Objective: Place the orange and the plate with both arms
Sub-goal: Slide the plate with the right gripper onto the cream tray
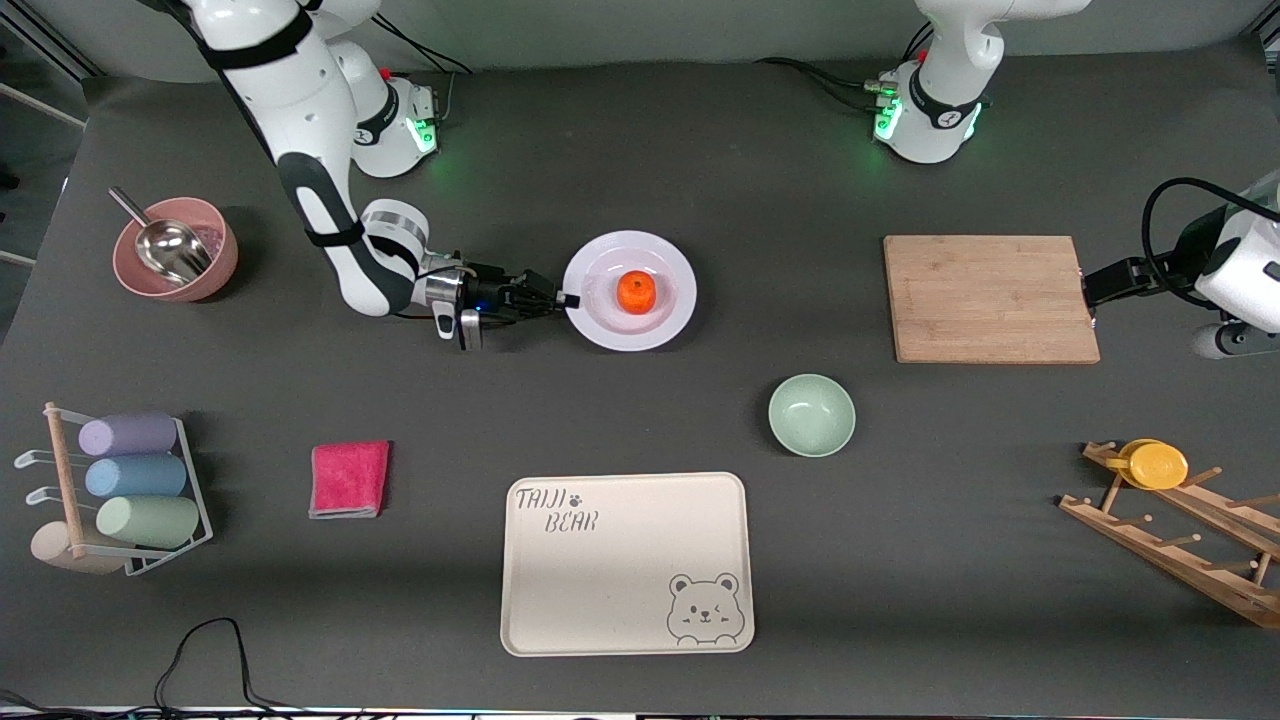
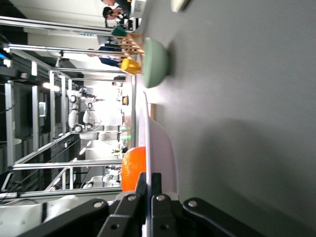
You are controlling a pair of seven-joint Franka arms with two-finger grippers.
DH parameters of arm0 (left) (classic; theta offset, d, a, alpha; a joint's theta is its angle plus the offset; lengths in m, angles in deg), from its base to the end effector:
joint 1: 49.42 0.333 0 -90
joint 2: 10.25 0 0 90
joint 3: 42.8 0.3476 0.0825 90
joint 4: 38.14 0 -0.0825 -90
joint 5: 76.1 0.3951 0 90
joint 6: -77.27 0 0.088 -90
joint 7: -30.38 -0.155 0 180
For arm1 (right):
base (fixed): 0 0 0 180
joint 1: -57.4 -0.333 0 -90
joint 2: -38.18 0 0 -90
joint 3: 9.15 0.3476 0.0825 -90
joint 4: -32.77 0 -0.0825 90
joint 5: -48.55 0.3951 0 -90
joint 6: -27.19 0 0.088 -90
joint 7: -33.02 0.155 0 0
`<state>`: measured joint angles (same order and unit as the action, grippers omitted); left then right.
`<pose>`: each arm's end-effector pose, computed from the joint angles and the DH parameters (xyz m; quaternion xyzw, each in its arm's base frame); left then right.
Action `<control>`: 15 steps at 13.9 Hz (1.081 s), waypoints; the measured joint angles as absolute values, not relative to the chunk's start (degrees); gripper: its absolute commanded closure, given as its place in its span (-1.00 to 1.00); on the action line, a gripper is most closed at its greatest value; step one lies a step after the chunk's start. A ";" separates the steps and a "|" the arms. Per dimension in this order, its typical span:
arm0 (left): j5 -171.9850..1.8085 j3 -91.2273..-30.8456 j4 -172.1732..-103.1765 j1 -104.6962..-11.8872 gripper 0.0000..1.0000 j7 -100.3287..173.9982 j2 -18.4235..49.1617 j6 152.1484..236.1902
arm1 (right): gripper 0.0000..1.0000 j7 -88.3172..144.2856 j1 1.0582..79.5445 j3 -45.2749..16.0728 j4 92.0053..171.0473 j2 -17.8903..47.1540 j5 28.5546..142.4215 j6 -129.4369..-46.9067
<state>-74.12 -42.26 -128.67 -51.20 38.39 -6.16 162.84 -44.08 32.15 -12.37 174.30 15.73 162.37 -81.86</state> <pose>0.5701 -0.0069 0.5574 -0.9950 -0.0588 0.0772 0.0239 0.4049 0.2780 0.1483 -0.7829 0.0208 -0.0455 0.6202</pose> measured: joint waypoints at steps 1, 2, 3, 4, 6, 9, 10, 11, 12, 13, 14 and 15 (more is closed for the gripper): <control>-74.12 -42.42 -128.65 -51.06 -1.00 38.39 -6.16 162.84 | 1.00 -42.15 32.73 -12.38 174.29 17.96 160.96 -81.91; -74.12 -42.50 -128.63 -51.02 -1.00 38.39 -6.16 162.86 | 1.00 -40.54 33.32 -12.39 174.30 19.85 159.99 -82.03; -74.12 -42.62 -128.63 -51.01 -1.00 38.39 -6.16 162.87 | 1.00 -39.36 33.81 -12.41 174.26 21.25 159.50 -82.08; -74.12 -42.87 -128.63 -50.99 -1.00 38.41 -6.16 162.84 | 1.00 -38.93 34.19 -12.41 174.01 22.08 159.38 -82.10; -73.98 -43.84 -128.61 -51.01 -1.00 38.51 -6.16 162.26 | 1.00 -37.96 34.77 -12.49 171.98 21.88 159.31 -82.28; -73.73 -44.23 -128.37 -50.99 -1.00 38.55 -6.16 161.96 | 1.00 -33.04 35.08 -13.67 163.16 17.16 156.99 -83.04; -73.71 -44.23 -128.23 -50.99 -1.00 38.56 -6.16 161.94 | 1.00 -31.02 35.21 -14.56 158.89 14.45 156.30 -83.07; -73.69 -44.24 -127.98 -50.99 -1.00 38.56 -6.17 161.94 | 1.00 -29.26 35.45 -15.49 154.16 11.23 155.73 -83.07; -73.65 -44.23 -127.64 -50.98 -1.00 38.56 -6.17 161.94 | 1.00 -27.42 35.74 -16.39 149.25 7.75 155.35 -83.06; -73.60 -44.22 -127.44 -50.96 -1.00 38.56 -6.18 161.93 | 1.00 -25.21 35.95 -17.32 144.07 4.09 155.21 -83.04; -73.59 -44.21 -127.37 -50.94 -1.00 38.56 -6.19 161.93 | 1.00 -22.64 36.01 -18.33 138.81 0.57 155.07 -83.01; -73.57 -44.21 -127.34 -50.94 -1.00 38.56 -6.20 161.93 | 1.00 -18.94 36.04 -19.61 130.96 -4.21 154.62 -82.99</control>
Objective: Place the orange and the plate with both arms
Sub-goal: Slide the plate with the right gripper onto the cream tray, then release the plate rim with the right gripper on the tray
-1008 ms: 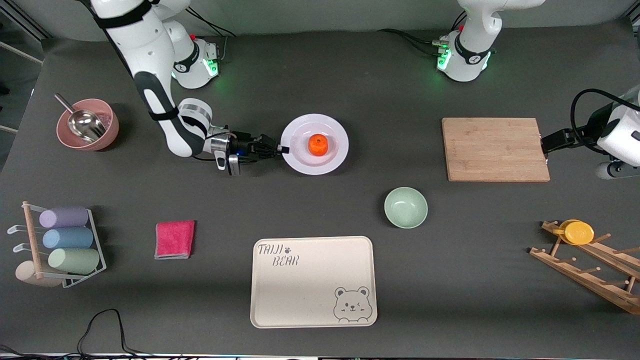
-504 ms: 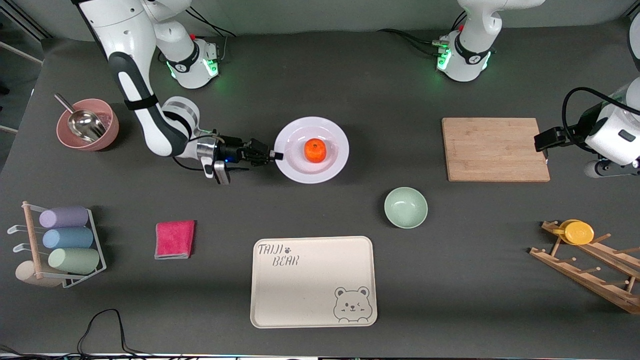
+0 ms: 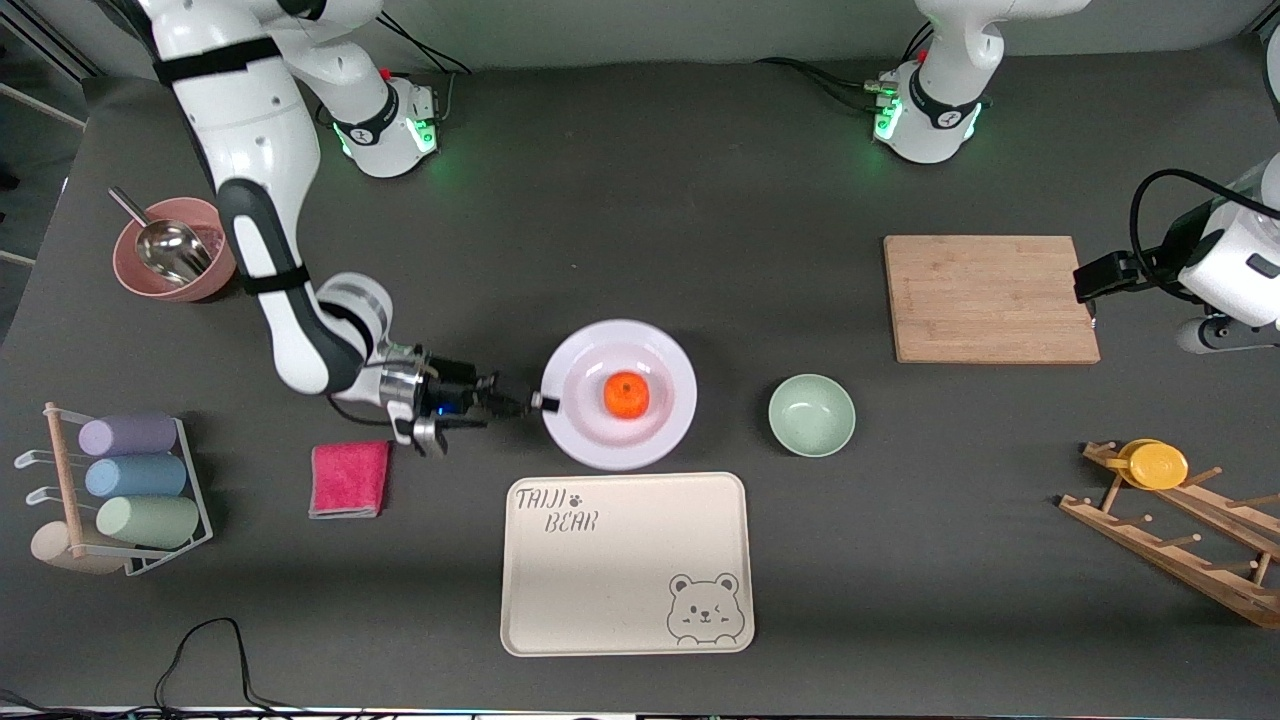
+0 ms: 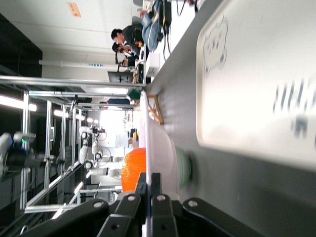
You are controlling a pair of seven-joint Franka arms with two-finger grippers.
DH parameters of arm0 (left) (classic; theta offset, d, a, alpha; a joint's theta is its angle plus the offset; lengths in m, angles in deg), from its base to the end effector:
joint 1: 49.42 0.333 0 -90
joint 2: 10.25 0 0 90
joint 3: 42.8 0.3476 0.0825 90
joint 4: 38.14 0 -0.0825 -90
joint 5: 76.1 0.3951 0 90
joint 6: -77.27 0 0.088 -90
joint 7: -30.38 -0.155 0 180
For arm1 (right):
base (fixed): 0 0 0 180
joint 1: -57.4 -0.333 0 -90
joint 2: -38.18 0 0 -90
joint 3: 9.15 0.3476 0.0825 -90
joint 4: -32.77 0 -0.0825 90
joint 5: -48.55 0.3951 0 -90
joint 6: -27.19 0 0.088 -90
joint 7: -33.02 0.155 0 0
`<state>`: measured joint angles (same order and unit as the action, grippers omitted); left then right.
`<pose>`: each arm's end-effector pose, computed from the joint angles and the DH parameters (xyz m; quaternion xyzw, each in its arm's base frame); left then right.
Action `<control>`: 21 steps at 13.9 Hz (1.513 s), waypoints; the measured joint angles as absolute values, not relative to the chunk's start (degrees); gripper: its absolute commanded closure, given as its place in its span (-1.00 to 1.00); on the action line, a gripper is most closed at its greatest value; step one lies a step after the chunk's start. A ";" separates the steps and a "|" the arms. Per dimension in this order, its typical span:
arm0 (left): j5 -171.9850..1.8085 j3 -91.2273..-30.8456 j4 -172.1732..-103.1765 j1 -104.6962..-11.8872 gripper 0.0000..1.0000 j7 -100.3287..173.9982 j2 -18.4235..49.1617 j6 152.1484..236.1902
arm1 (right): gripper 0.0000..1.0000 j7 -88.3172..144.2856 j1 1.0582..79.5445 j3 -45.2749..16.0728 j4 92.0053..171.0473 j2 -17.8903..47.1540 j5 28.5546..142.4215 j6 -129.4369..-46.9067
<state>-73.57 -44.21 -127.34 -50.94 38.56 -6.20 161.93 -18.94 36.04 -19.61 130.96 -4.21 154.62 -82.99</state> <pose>0.5695 -0.0215 0.5676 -0.9959 -0.0460 0.0725 0.0284 0.6797 0.2609 0.1899 -0.7749 0.0583 -0.0829 0.6239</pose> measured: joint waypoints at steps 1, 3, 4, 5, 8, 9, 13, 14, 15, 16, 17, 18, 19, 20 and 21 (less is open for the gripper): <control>-73.57 -44.23 -127.33 -50.94 -1.00 38.56 -6.20 161.93 | 1.00 -16.51 36.04 -20.39 125.43 -7.49 154.31 -82.98; -73.21 -44.27 -127.33 -50.95 -1.00 38.56 -6.20 161.90 | 1.00 -11.79 35.96 -22.30 114.79 -13.88 154.09 -82.98; -72.97 -44.28 -127.33 -50.95 -1.00 38.56 -6.20 161.88 | 1.00 -9.67 35.95 -23.33 110.17 -16.82 154.07 -82.97; -72.88 -44.30 -127.31 -50.95 -1.00 38.56 -6.20 161.88 | 1.00 -7.82 35.98 -24.28 106.06 -19.49 154.07 -82.97; -72.80 -44.45 -127.23 -50.95 -1.00 38.56 -6.20 161.86 | 1.00 -4.12 36.36 -25.31 97.47 -25.45 154.07 -82.97; -72.77 -44.47 -127.19 -50.95 -1.00 38.56 -6.20 161.76 | 1.00 -3.87 36.36 -25.31 96.31 -26.42 154.07 -83.03; -72.35 -44.69 -126.84 -51.14 -1.00 38.61 -6.20 161.13 | 1.00 -3.72 36.46 -25.36 95.70 -27.89 154.06 -83.27; -72.12 -44.83 -126.77 -51.33 -1.00 38.78 -6.20 161.13 | 1.00 -3.72 36.52 -25.37 95.73 -28.46 154.06 -83.31; -71.90 -44.97 -126.68 -51.48 -1.00 38.96 -6.20 161.13 | 1.00 -3.72 36.56 -25.37 95.75 -29.03 154.06 -83.45; -71.76 -45.03 -126.59 -51.57 -1.00 39.05 -6.20 161.13 | 1.00 -3.72 36.56 -25.37 95.76 -29.61 154.06 -83.88; -71.69 -45.04 -126.54 -51.58 -1.00 39.10 -6.20 161.13 | 1.00 -3.72 36.56 -25.37 95.76 -30.16 154.05 -84.12; -71.65 -45.02 -126.49 -51.58 -1.00 39.12 -6.20 161.13 | 1.00 -3.72 36.54 -25.37 95.76 -30.60 154.03 -84.18; -71.63 -45.02 -126.46 -51.58 -1.00 39.14 -6.20 161.12 | 0.92 -3.72 36.52 -25.37 95.75 -30.99 153.99 -84.30; -71.61 -45.01 -126.41 -51.58 -1.00 39.16 -6.20 161.11 | 0.69 -3.86 36.52 -25.37 95.75 -31.34 153.95 -84.37; -71.60 -44.98 -126.35 -51.58 -1.00 39.17 -6.20 161.09 | 0.50 -3.97 36.52 -25.37 95.74 -31.54 153.91 -84.40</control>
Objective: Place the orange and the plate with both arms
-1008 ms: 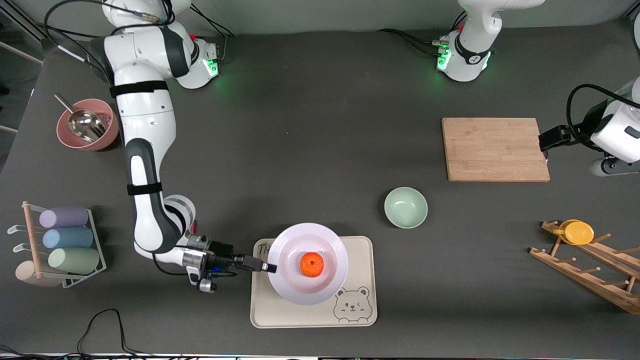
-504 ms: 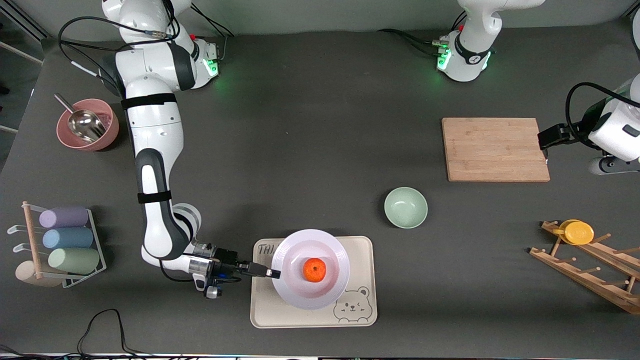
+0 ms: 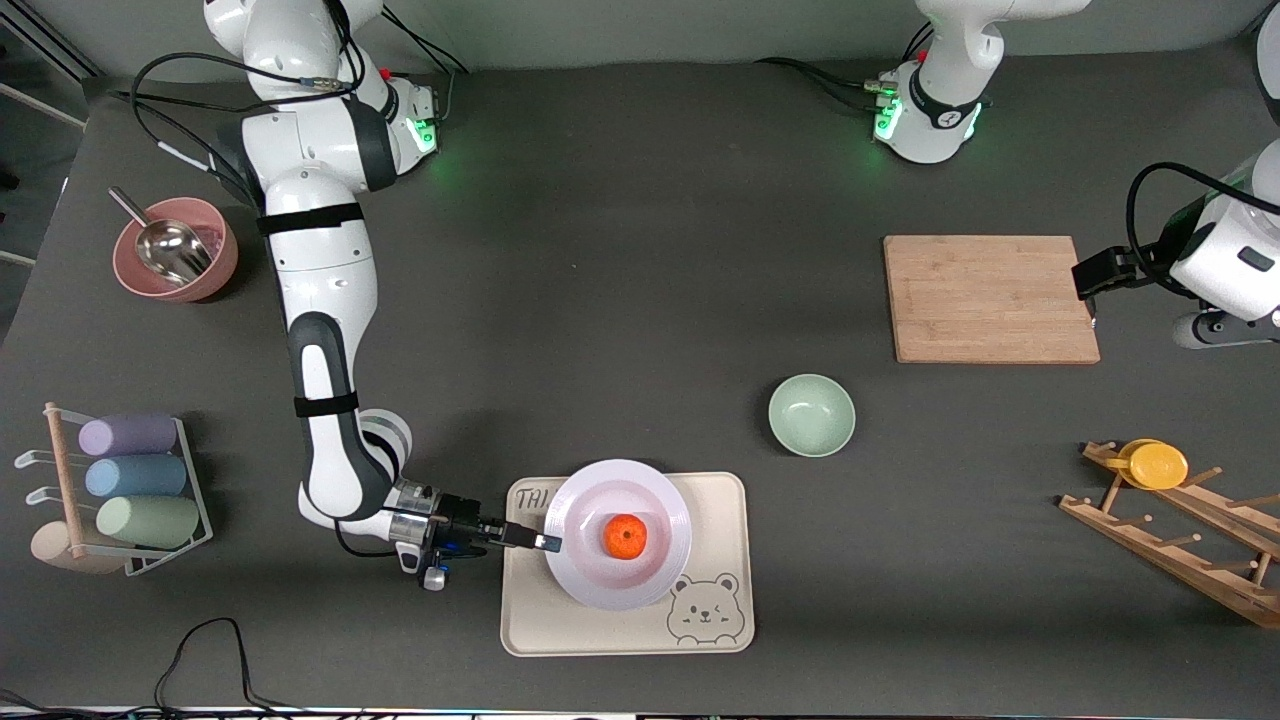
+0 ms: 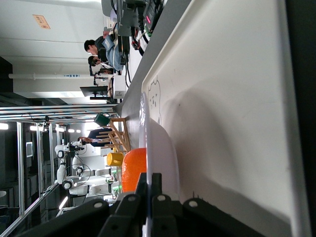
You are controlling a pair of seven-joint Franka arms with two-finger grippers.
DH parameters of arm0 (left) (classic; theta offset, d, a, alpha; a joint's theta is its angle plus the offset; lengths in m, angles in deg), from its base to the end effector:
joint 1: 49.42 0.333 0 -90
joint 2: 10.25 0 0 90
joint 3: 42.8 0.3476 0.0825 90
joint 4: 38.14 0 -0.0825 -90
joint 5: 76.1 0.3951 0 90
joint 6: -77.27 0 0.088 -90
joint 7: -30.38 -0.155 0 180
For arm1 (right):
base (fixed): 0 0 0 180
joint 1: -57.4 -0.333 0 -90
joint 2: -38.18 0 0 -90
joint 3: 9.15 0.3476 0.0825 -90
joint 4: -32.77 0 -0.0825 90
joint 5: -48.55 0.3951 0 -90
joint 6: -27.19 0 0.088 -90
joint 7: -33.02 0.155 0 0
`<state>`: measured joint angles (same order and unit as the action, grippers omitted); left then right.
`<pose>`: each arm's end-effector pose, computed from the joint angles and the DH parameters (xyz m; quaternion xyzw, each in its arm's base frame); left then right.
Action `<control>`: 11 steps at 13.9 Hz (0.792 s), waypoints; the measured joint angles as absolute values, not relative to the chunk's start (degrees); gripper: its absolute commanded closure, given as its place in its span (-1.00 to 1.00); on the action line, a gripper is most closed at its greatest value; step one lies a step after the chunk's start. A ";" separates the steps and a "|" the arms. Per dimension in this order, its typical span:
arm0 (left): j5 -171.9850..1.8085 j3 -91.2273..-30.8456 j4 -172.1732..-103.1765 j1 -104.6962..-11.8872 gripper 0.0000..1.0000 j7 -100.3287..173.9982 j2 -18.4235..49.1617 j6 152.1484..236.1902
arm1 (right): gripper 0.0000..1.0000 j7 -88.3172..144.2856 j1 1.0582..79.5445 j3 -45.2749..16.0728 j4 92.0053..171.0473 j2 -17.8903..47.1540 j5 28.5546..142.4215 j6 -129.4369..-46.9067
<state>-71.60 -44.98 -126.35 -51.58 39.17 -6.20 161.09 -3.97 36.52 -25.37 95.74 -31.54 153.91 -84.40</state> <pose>0.5686 -0.0296 0.5750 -0.9958 -0.0400 0.0687 0.0461 0.7859 0.2589 0.0872 -0.8001 0.0863 -0.0623 0.5903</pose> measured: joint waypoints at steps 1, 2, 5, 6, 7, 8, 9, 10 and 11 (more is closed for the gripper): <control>-71.59 -44.95 -126.26 -51.58 -1.00 39.17 -6.20 161.04 | 0.22 -3.98 36.52 -25.37 95.73 -31.63 153.87 -84.40; -71.59 -44.95 -126.19 -51.58 -1.00 39.17 -6.20 160.95 | 0.01 -3.99 36.52 -25.37 95.72 -31.65 153.87 -84.40; -71.57 -44.94 -126.05 -51.58 -1.00 39.17 -6.20 160.70 | -0.35 -3.98 36.52 -25.37 95.70 -31.65 153.87 -84.39; -71.57 -44.95 -126.04 -51.58 -1.00 39.17 -6.20 160.54 | -0.35 -3.95 36.51 -25.37 95.55 -31.64 153.87 -84.34; -71.57 -44.95 -126.04 -51.58 -1.00 39.17 -6.20 160.24 | -0.35 -3.91 36.51 -25.37 95.36 -31.64 153.82 -84.32; -71.57 -44.95 -126.04 -51.58 -1.00 39.17 -6.20 160.04 | -0.35 -3.74 36.53 -25.37 95.29 -31.63 153.43 -84.38; -71.57 -44.95 -126.04 -51.58 -1.00 39.17 -6.20 160.00 | -0.35 -2.84 36.58 -25.37 95.00 -31.62 152.38 -84.48; -71.57 -44.96 -126.04 -51.58 -1.00 39.17 -6.20 159.98 | -0.35 -0.90 36.66 -25.36 94.68 -31.51 150.64 -84.70; -71.57 -44.98 -126.04 -51.58 -1.00 39.17 -6.20 159.98 | -0.35 1.55 36.76 -25.37 94.39 -31.24 148.38 -85.07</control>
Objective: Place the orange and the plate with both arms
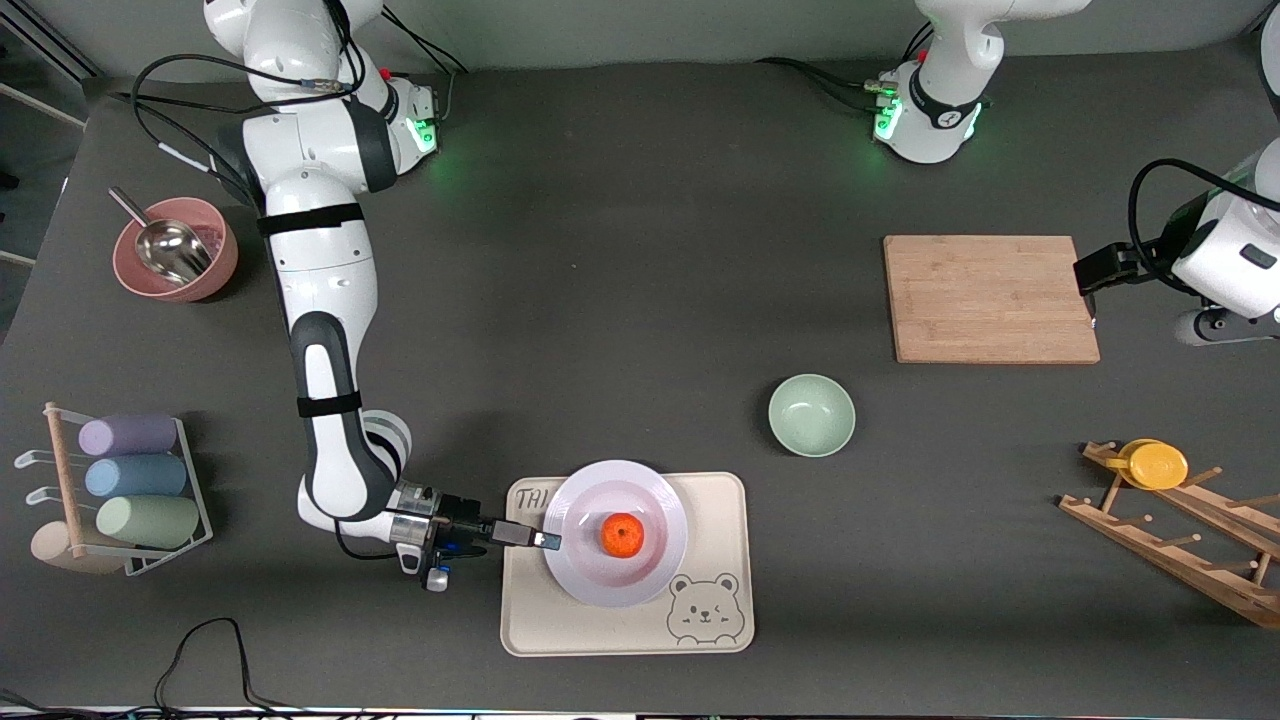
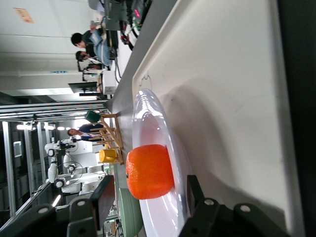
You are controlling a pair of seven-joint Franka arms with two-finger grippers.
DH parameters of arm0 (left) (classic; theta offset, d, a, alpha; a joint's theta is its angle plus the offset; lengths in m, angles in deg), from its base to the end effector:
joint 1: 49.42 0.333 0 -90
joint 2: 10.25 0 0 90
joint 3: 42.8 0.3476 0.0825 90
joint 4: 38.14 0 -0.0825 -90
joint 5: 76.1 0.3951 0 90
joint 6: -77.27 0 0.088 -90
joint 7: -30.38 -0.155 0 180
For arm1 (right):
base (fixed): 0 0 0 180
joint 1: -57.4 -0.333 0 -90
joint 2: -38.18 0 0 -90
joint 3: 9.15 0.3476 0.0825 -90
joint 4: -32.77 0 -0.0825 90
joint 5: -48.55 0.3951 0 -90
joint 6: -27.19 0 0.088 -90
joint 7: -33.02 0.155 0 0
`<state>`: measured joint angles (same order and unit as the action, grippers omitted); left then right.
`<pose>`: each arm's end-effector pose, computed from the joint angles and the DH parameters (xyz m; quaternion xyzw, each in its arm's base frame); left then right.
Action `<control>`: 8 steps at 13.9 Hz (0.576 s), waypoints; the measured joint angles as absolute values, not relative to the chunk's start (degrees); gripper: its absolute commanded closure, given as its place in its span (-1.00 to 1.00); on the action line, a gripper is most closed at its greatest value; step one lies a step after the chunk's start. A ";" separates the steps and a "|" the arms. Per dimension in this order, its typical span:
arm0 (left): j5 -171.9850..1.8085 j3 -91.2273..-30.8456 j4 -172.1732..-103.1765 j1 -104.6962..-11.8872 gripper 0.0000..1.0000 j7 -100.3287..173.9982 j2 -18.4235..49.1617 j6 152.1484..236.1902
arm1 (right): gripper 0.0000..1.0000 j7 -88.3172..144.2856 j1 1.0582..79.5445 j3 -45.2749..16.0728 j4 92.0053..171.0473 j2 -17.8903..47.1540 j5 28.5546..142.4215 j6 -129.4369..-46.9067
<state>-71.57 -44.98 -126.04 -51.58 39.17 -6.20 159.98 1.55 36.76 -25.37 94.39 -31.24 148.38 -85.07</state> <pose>0.5659 -0.0292 0.5763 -0.9952 -0.0404 0.0756 0.0471 0.7881 0.2574 0.0934 -0.8189 0.0925 -0.0348 0.5653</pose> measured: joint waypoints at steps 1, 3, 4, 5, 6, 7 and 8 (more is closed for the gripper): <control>-71.57 -44.99 -126.04 -51.59 -1.00 39.17 -6.20 159.96 | -0.35 4.03 36.87 -25.44 94.13 -30.85 145.65 -85.30; -71.56 -45.01 -126.04 -51.61 -1.00 39.17 -6.17 159.96 | -0.47 8.99 37.19 -25.65 93.65 -29.39 138.38 -85.36; -71.56 -45.01 -126.04 -51.62 -1.00 39.17 -6.14 159.95 | -0.53 11.76 37.44 -25.77 93.34 -28.18 133.46 -85.39; -71.56 -45.01 -126.05 -51.63 -1.00 39.17 -6.08 159.95 | -0.63 13.97 37.87 -25.86 93.22 -26.51 127.84 -85.39; -71.56 -45.01 -126.05 -51.63 -1.00 39.17 -6.02 159.94 | -0.83 15.29 38.47 -25.89 93.17 -24.56 121.83 -85.08; -71.56 -45.02 -126.05 -51.64 -1.00 39.17 -5.95 159.93 | -0.95 16.14 39.10 -25.91 93.23 -22.45 115.84 -83.91; -71.56 -45.02 -126.05 -51.64 -1.00 39.17 -5.89 159.91 | -1.00 16.72 39.77 -25.95 93.45 -20.23 110.34 -82.14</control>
